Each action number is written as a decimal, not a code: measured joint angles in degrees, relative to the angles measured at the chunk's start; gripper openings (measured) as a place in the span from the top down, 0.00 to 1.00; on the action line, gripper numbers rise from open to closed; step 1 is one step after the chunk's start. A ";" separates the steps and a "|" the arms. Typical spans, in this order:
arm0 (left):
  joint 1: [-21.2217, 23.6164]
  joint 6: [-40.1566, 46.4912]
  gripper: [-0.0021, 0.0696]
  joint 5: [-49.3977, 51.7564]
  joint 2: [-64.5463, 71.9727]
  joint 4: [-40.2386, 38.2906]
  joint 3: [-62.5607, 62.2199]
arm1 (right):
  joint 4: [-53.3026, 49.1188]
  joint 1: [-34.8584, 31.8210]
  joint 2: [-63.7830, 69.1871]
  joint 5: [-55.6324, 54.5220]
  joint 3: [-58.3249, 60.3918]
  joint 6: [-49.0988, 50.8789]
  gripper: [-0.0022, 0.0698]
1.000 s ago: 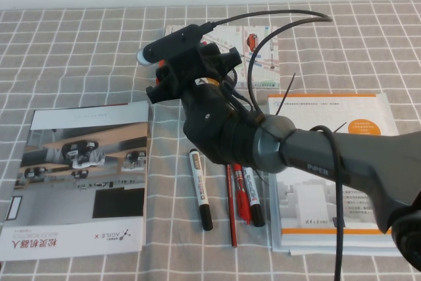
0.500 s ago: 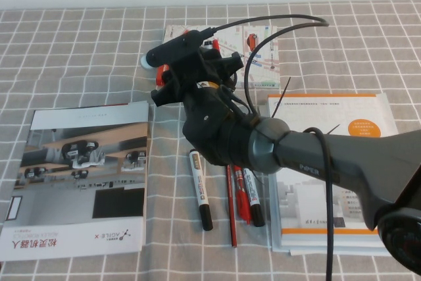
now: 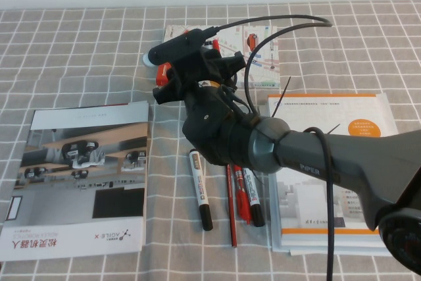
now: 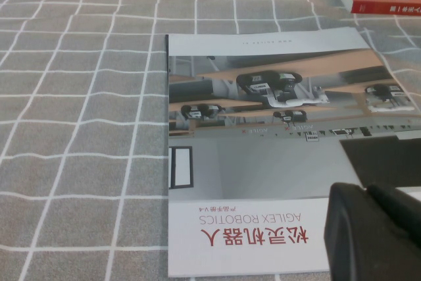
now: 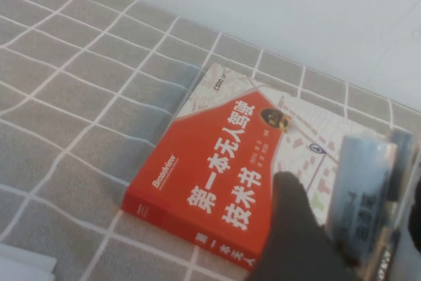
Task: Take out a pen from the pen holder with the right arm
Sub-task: 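Take a marker out of the pen holder and lay it on the table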
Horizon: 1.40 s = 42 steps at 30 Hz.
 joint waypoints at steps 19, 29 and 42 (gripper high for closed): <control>0.00 0.00 0.98 0.00 0.00 0.00 0.00 | 0.69 -1.06 -1.90 4.04 -0.10 0.00 0.52; 0.00 0.00 0.98 0.00 0.00 0.00 0.00 | 1.54 -1.44 -1.11 3.83 -0.10 0.00 0.52; 0.00 0.00 0.98 0.00 0.00 0.00 0.00 | 1.84 -1.44 -1.11 3.83 -0.10 0.00 0.69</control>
